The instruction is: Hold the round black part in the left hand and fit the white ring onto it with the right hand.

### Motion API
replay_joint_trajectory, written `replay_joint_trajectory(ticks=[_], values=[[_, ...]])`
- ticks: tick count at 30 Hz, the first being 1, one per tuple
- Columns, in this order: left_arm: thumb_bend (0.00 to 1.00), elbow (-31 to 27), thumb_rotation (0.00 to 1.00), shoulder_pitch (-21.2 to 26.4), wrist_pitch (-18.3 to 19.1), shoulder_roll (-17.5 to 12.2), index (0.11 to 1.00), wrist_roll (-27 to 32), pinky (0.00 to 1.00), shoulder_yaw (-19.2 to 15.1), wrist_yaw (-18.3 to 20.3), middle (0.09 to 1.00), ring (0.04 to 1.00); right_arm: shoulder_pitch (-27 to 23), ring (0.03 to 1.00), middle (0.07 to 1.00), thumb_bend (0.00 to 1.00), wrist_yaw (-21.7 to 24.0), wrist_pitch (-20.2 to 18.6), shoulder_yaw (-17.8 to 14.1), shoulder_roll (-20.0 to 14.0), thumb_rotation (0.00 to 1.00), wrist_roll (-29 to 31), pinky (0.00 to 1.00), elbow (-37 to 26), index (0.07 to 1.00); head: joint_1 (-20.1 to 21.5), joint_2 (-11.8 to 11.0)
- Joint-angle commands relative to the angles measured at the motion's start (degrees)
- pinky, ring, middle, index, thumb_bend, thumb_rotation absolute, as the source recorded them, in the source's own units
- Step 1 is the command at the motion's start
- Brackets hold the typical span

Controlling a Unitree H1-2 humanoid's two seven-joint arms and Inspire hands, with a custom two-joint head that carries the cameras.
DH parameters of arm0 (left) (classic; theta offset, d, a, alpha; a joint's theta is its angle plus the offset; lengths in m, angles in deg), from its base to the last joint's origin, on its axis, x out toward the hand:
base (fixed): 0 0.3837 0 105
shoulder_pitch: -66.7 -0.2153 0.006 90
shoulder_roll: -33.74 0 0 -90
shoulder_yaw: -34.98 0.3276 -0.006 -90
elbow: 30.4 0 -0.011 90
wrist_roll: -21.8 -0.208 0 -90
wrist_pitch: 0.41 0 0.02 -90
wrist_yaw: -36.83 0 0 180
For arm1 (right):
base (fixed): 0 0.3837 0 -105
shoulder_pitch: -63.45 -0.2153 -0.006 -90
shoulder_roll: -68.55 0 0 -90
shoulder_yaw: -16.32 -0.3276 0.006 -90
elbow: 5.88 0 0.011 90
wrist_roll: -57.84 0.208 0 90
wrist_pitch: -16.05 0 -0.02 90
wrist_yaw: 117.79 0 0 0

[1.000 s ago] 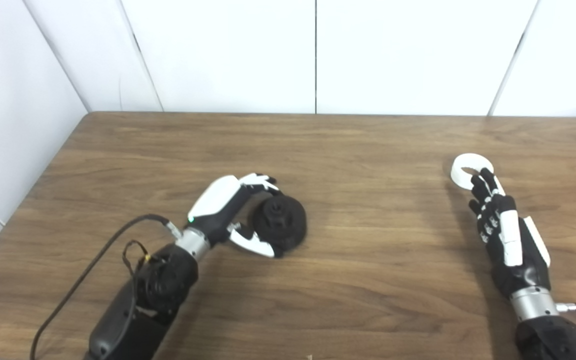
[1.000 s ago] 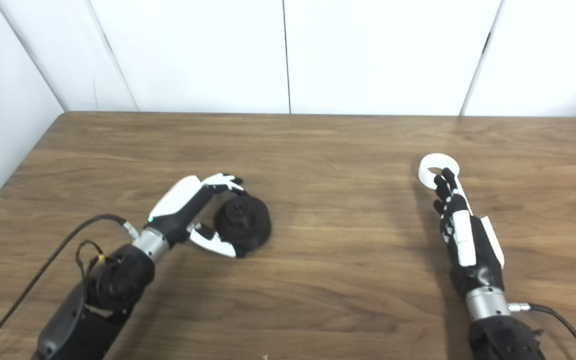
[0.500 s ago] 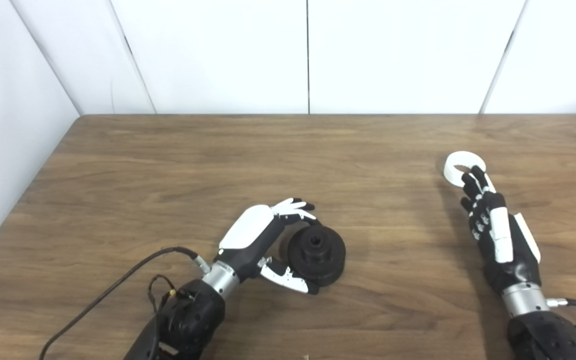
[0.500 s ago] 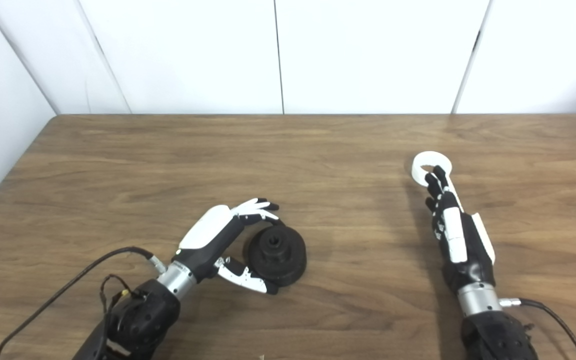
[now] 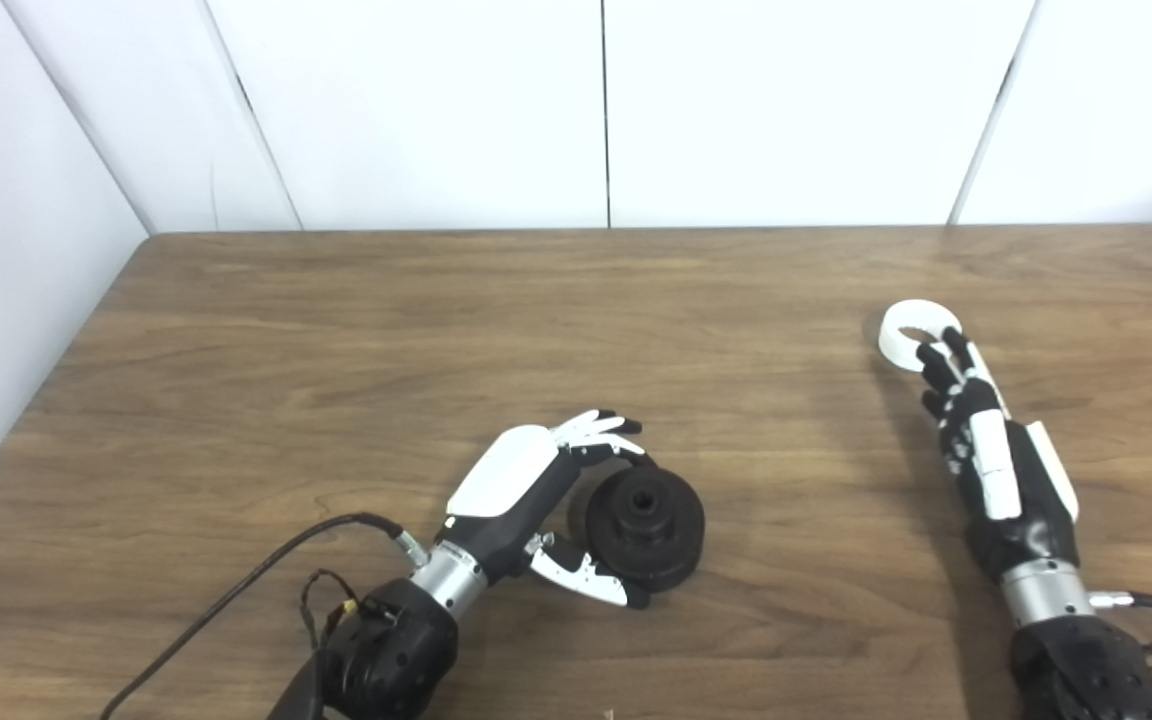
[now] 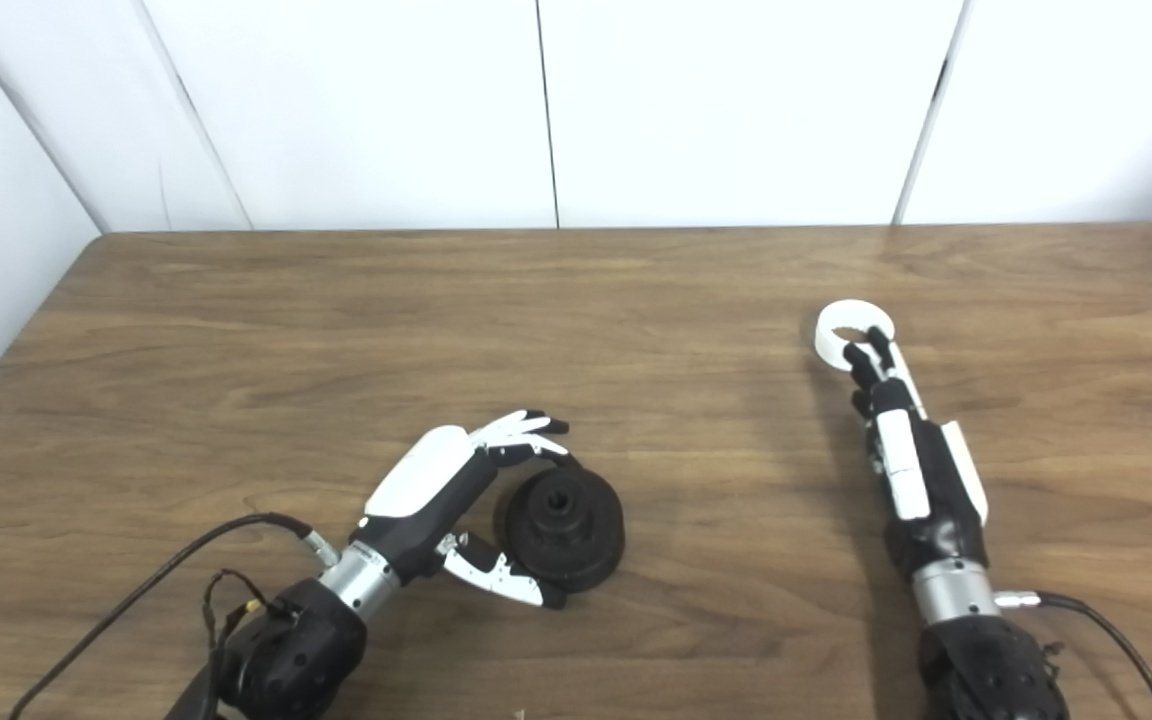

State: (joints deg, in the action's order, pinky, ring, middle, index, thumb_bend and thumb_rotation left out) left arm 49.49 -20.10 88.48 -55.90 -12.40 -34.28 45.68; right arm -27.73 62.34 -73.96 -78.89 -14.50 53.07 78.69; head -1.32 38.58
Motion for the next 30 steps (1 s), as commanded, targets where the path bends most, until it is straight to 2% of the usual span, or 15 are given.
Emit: replay_joint_trajectory(ticks=[1,4,5,7,14,19,24,30], values=[[0.83,-0.09,0.24,0.86,-1.01,-0.75,0.592,-0.59,0.90,-0.54,0.20,0.893,0.951,-5.15,0.826,0.842,0.78,-6.60,4.98,-0.49,-3.56,0.47,-12.01,0.74,-0.92,0.816,0.04,0.02],[0.83,0.43,0.24,0.95,-1.37,-0.69,0.591,-0.75,0.90,-0.54,-0.17,0.892,0.952,-7.89,0.864,0.849,0.83,-8.57,4.11,0.28,-6.46,0.44,-18.99,0.80,-0.40,0.787,0.44,-0.03],[0.83,0.60,0.23,0.96,-1.47,-0.63,0.591,-0.87,0.89,-0.53,-0.33,0.889,0.949,-9.23,0.912,0.871,0.87,-8.53,3.24,0.53,-7.43,0.42,-20.45,0.89,-0.13,0.776,0.62,-0.09],[0.83,0.92,0.22,1.00,-1.73,-0.47,0.592,-0.96,0.88,-0.56,-0.54,0.888,0.947,-11.73,0.953,0.893,0.90,-8.18,1.89,0.99,-8.96,0.39,-22.17,0.94,0.92,0.764,0.78,-0.04],[0.83,1.89,0.23,1.10,-2.86,-0.30,0.588,-0.81,0.89,-0.92,-0.96,0.888,0.948,-19.01,0.999,0.945,0.95,-6.72,-0.36,2.84,-12.01,0.33,-24.02,1.00,8.90,0.735,2.06,-0.77],[0.83,2.02,0.23,0.89,-3.04,-0.34,0.585,-0.44,0.90,-1.30,-0.82,0.894,0.954,-23.93,1.000,0.963,0.97,-7.27,0.33,4.88,-13.78,0.30,-24.92,1.00,19.48,0.729,2.57,-1.17],[0.84,2.23,0.23,0.81,-3.64,-0.24,0.582,-0.32,0.86,-1.67,-1.08,0.892,0.950,-26.89,1.000,0.967,1.00,-7.08,1.15,6.90,-15.10,0.30,-24.64,1.00,27.50,0.727,2.82,-1.24],[0.84,3.12,0.23,1.13,-4.62,-0.03,0.582,-0.24,0.88,-1.87,-1.42,0.890,0.953,-29.37,1.000,0.960,1.00,-7.13,1.64,8.86,-15.80,0.31,-24.07,1.00,33.75,0.720,2.92,-1.86]])
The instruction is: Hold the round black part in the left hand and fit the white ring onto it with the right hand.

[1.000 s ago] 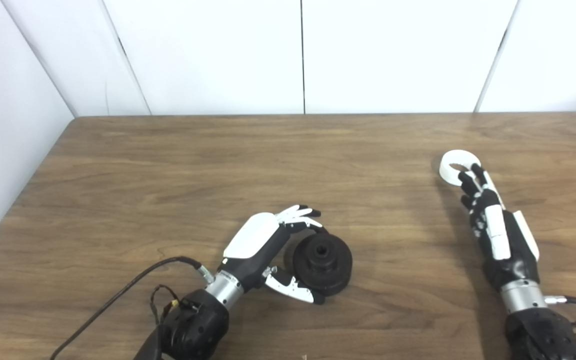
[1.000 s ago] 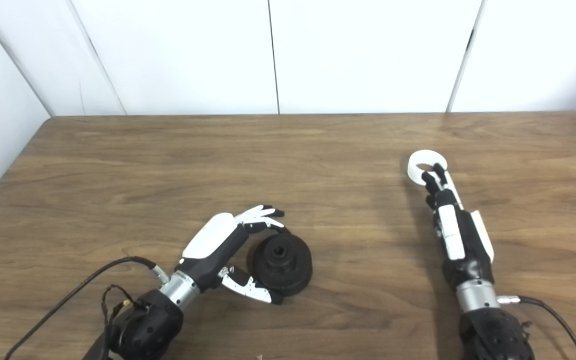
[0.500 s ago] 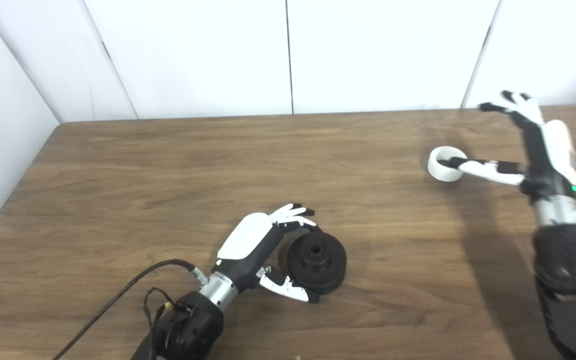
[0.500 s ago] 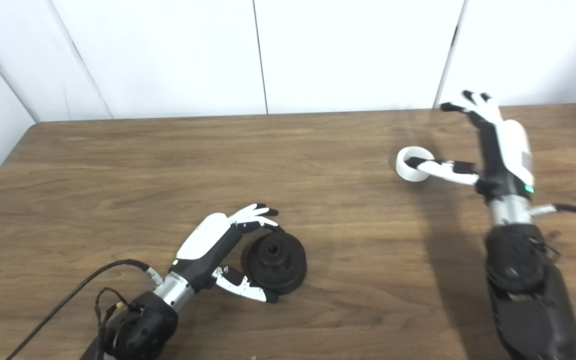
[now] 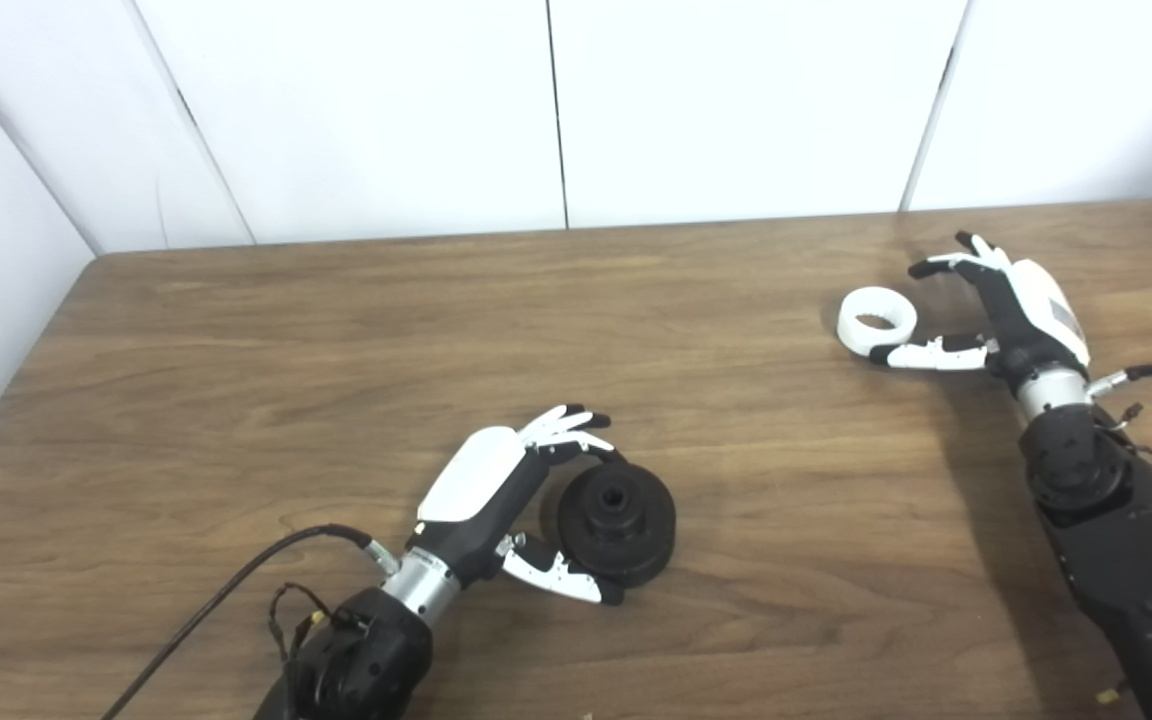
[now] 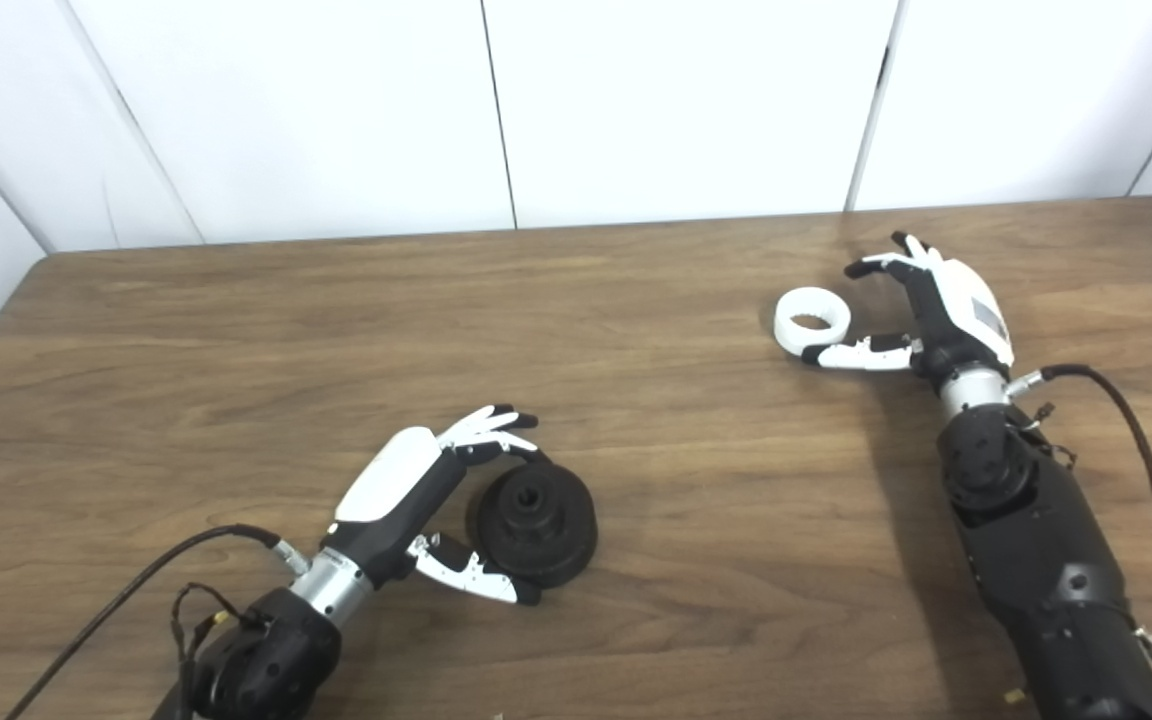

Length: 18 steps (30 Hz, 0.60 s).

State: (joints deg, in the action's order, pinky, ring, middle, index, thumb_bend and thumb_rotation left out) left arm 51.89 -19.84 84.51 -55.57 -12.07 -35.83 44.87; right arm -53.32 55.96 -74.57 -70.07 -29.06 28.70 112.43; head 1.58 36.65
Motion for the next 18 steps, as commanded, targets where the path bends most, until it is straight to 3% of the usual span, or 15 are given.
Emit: replay_joint_trajectory(ticks=[1,18], values=[[0.84,0.82,0.23,0.90,-0.83,-0.32,0.583,-0.48,0.87,-0.39,-0.62,0.890,0.953,-4.10,1.000,0.956,1.00,-1.10,2.72,0.27,-1.30,0.31,0.38,1.00,0.90,0.718,0.03,0.00],[0.83,0.30,0.24,0.67,-0.12,0.26,0.589,-0.88,0.88,-0.51,-0.06,0.891,0.954,-7.18,1.000,0.935,0.99,-0.84,3.35,3.10,-1.80,0.33,1.03,1.00,5.99,0.722,-0.39,-0.15]])
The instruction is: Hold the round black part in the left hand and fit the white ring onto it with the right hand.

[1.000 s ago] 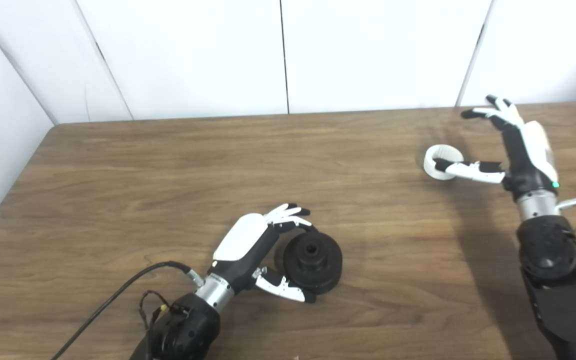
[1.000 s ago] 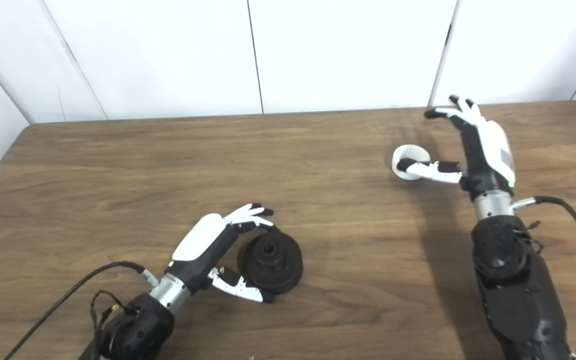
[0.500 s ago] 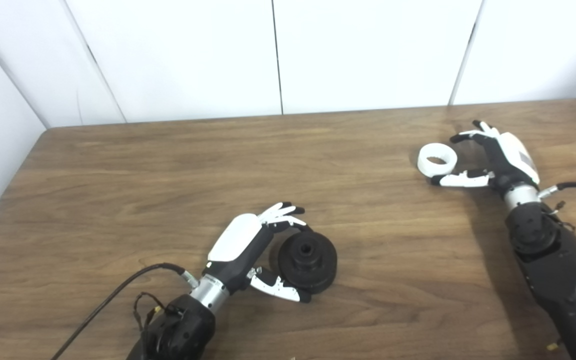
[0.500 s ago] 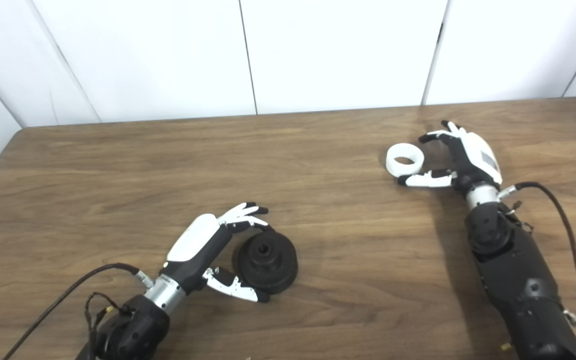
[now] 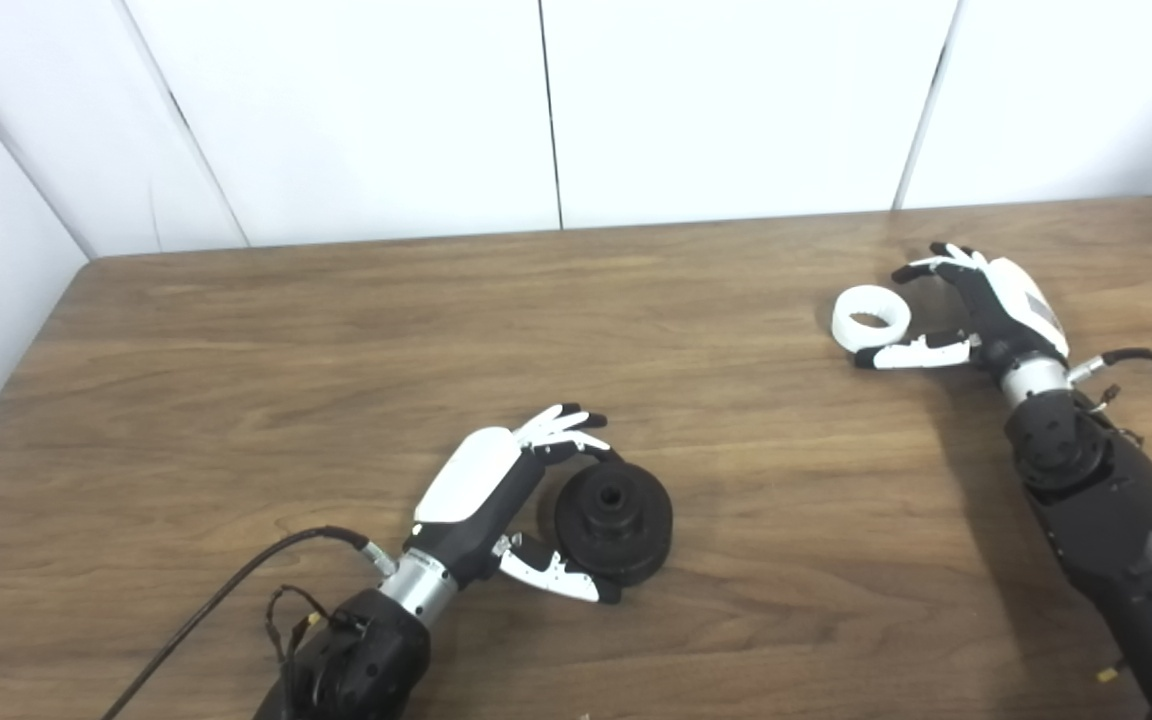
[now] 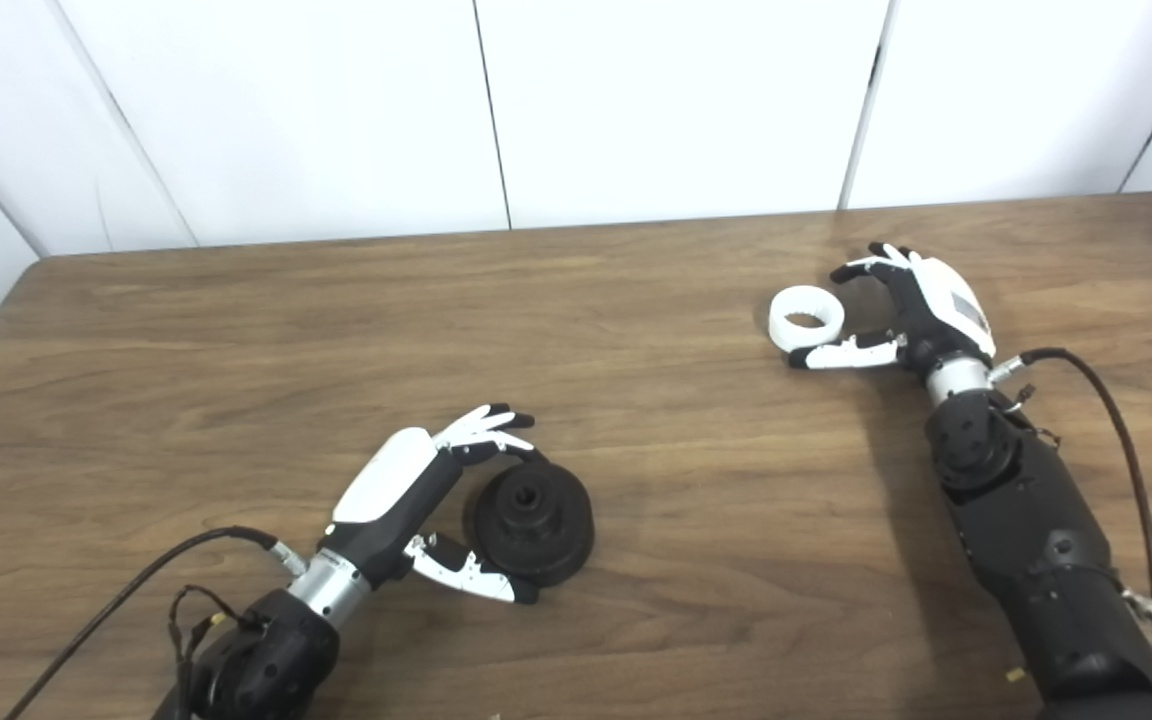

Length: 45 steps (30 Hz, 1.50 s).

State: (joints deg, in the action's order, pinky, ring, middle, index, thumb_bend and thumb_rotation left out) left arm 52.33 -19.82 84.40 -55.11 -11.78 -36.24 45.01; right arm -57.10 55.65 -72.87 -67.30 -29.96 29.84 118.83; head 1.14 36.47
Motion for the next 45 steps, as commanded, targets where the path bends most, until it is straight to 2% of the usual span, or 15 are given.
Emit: replay_joint_trajectory(ticks=[1,4,9,15,19,24,26,27,29,40,45], values=[[0.83,-0.15,0.23,0.60,-0.02,-0.13,0.586,-1.20,0.88,-0.10,-0.25,0.890,0.954,-3.52,1.000,0.935,0.98,-0.55,1.68,0.41,-0.88,0.33,-0.02,1.00,-0.26,0.721,0.00,-0.01],[0.83,-0.06,0.23,0.36,-0.33,0.06,0.583,-1.05,0.89,-0.10,-0.47,0.890,0.952,-4.05,1.000,0.932,0.97,-0.65,1.70,0.81,-0.69,0.33,0.05,0.97,0.33,0.713,-0.10,0.02],[0.84,-0.12,0.23,0.06,-0.38,0.28,0.579,-1.54,0.86,-0.16,-0.97,0.889,0.948,-4.97,0.994,0.923,0.94,-0.60,2.35,1.58,-0.40,0.34,0.24,0.94,1.72,0.684,-0.30,0.14],[0.83,-0.17,0.23,0.07,-0.41,0.42,0.581,-1.96,0.86,-0.01,-1.23,0.887,0.949,-5.68,0.991,0.916,0.92,-0.69,3.50,2.21,-0.08,0.34,0.76,0.95,3.37,0.642,-0.49,0.24],[0.83,-0.26,0.23,-0.04,-0.37,0.59,0.583,-2.21,0.86,0.09,-1.36,0.888,0.952,-5.99,0.983,0.910,0.88,-1.06,3.84,2.45,0.13,0.32,0.82,0.91,4.41,0.607,-0.58,0.35],[0.83,-0.44,0.23,-0.20,0.00,0.83,0.582,-1.94,0.87,-0.04,-1.10,0.891,0.954,-5.95,0.984,0.909,0.84,-1.20,4.23,2.71,0.13,0.28,1.07,0.92,5.04,0.580,-0.63,0.43],[0.83,-0.43,0.24,-0.19,0.13,0.85,0.584,-2.22,0.86,-0.02,-1.10,0.892,0.954,-5.96,0.986,0.910,0.63,-1.38,4.53,2.76,0.12,0.20,1.22,0.92,5.35,0.519,-0.63,0.45],[0.83,-0.40,0.25,-0.18,0.13,0.83,0.585,-2.33,0.86,0.00,-1.11,0.892,0.954,-5.95,0.986,0.910,0.58,-1.43,4.61,2.74,0.13,0.18,1.36,0.93,5.45,0.505,-0.63,0.45],[0.83,-0.41,0.25,-0.14,0.22,0.86,0.586,-2.47,0.86,0.04,-1.10,0.890,0.954,-5.95,0.987,0.910,0.54,-1.51,4.59,2.70,0.13,0.16,1.55,0.93,5.55,0.494,-0.79,0.47],[0.84,-0.23,0.25,-0.09,0.10,1.20,0.581,-3.08,0.85,0.07,-1.60,0.886,0.947,-5.71,0.978,0.890,0.53,-3.19,6.58,2.26,0.21,0.15,2.56,0.92,6.05,0.488,-0.79,0.39],[0.83,-0.11,0.24,-0.11,0.06,1.45,0.583,-3.29,0.84,0.09,-1.49,0.888,0.950,-4.86,0.975,0.889,0.53,-2.62,6.48,2.01,0.00,0.15,3.03,0.90,3.53,0.488,-0.80,0.36]])
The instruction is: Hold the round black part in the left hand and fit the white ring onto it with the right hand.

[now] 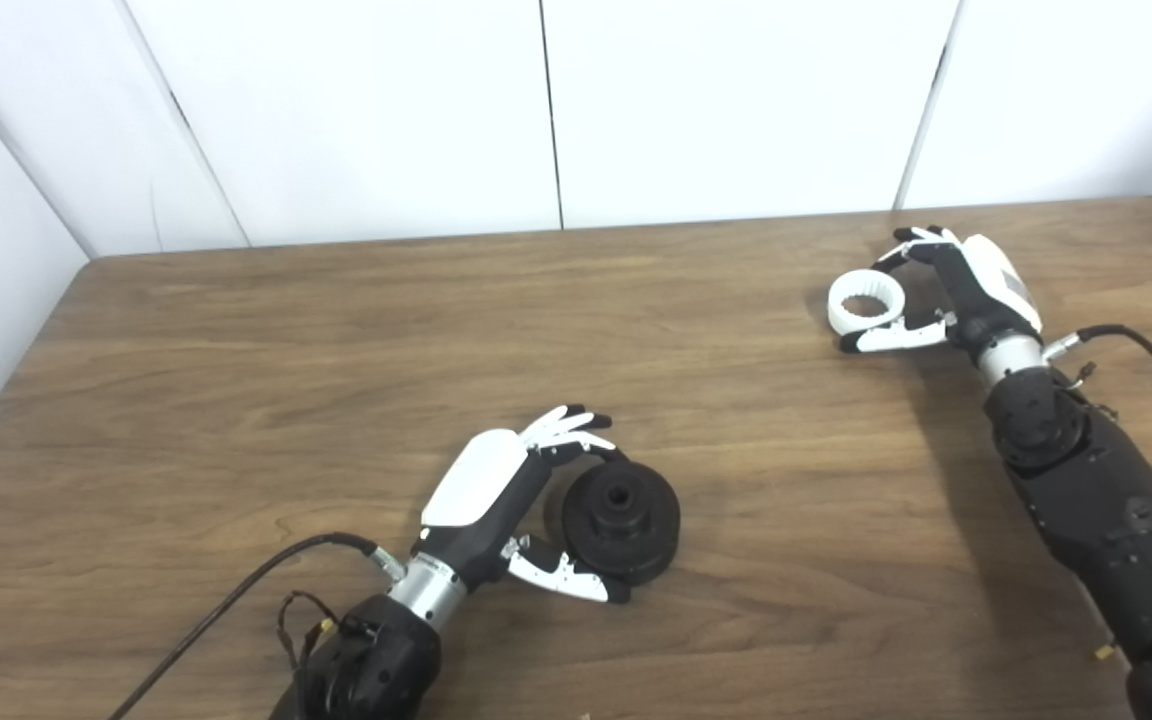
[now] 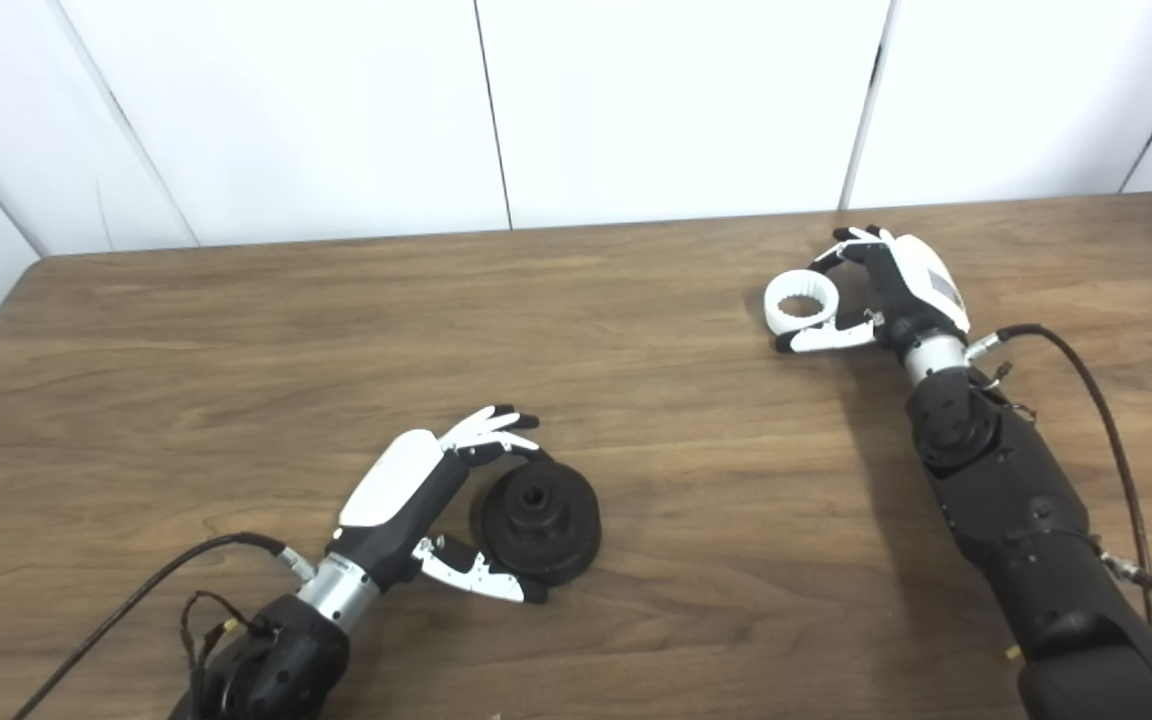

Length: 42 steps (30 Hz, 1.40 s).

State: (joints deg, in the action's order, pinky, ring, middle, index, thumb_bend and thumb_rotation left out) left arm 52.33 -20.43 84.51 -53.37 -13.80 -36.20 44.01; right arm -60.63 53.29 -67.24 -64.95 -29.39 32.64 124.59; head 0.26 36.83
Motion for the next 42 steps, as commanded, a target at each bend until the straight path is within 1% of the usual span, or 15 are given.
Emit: replay_joint_trajectory(ticks=[1,4,12,16,20,26,32,35,38,42], values=[[0.83,-0.03,0.25,0.50,-0.10,-0.24,0.584,-1.35,0.83,0.06,-0.54,0.888,0.950,-1.00,0.972,0.889,0.53,0.12,0.70,-0.43,-0.61,0.15,0.43,0.90,-3.19,0.488,0.08,0.00],[0.84,0.03,0.25,0.48,-0.03,-0.07,0.586,-1.45,0.83,0.01,-0.59,0.888,0.950,0.37,0.965,0.889,0.53,1.74,-0.60,-0.78,-0.76,0.15,1.03,0.90,-7.37,0.488,0.05,0.02],[0.84,0.93,0.24,0.74,-0.09,0.19,0.584,-1.21,0.85,-0.17,-0.58,0.891,0.953,4.89,0.954,0.884,0.52,7.95,-5.91,-1.44,-1.08,0.15,1.70,0.91,-22.38,0.488,0.07,-0.10],[0.84,1.62,0.24,0.95,-0.64,0.34,0.581,-1.08,0.87,-0.24,-1.13,0.888,0.949,6.62,0.957,0.876,0.52,11.58,-8.89,-1.52,-0.74,0.15,2.66,0.93,-29.19,0.488,0.04,-0.24],[0.84,2.19,0.24,1.12,-0.75,0.39,0.582,-1.33,0.86,-0.04,-1.58,0.887,0.948,8.52,0.953,0.872,0.52,15.26,-11.67,-1.40,0.24,0.15,4.73,0.93,-36.84,0.488,-0.18,-0.21],[0.84,2.33,0.24,1.25,-0.47,0.55,0.583,-1.28,0.86,0.03,-1.50,0.889,0.952,10.74,0.940,0.866,0.52,19.80,-16.40,-0.19,1.42,0.15,5.17,0.92,-46.44,0.487,-0.47,-0.23],[0.84,2.77,0.24,1.27,-0.73,0.44,0.577,-1.68,0.87,0.02,-2.01,0.886,0.950,12.12,0.938,0.860,0.53,23.76,-20.74,1.38,2.32,0.15,4.86,0.93,-53.69,0.487,-0.62,-0.17],[0.85,2.89,0.23,1.43,-0.48,0.56,0.576,-1.68,0.86,0.05,-1.93,0.885,0.949,12.96,0.937,0.859,0.53,26.00,-23.87,2.36,3.01,0.15,5.08,0.92,-57.90,0.487,-0.72,-0.07],[0.84,2.82,0.24,1.56,-0.22,0.63,0.581,-1.59,0.88,0.09,-1.70,0.887,0.950,13.82,0.940,0.862,0.53,27.89,-25.39,3.79,3.29,0.15,4.76,0.91,-61.05,0.487,-0.94,0.12],[0.84,2.59,0.23,1.59,0.13,0.79,0.582,-0.94,0.90,-0.01,-1.36,0.888,0.952,15.22,0.946,0.866,0.53,29.46,-26.31,5.23,3.92,0.15,5.13,0.92,-63.51,0.487,-1.11,0.36]])
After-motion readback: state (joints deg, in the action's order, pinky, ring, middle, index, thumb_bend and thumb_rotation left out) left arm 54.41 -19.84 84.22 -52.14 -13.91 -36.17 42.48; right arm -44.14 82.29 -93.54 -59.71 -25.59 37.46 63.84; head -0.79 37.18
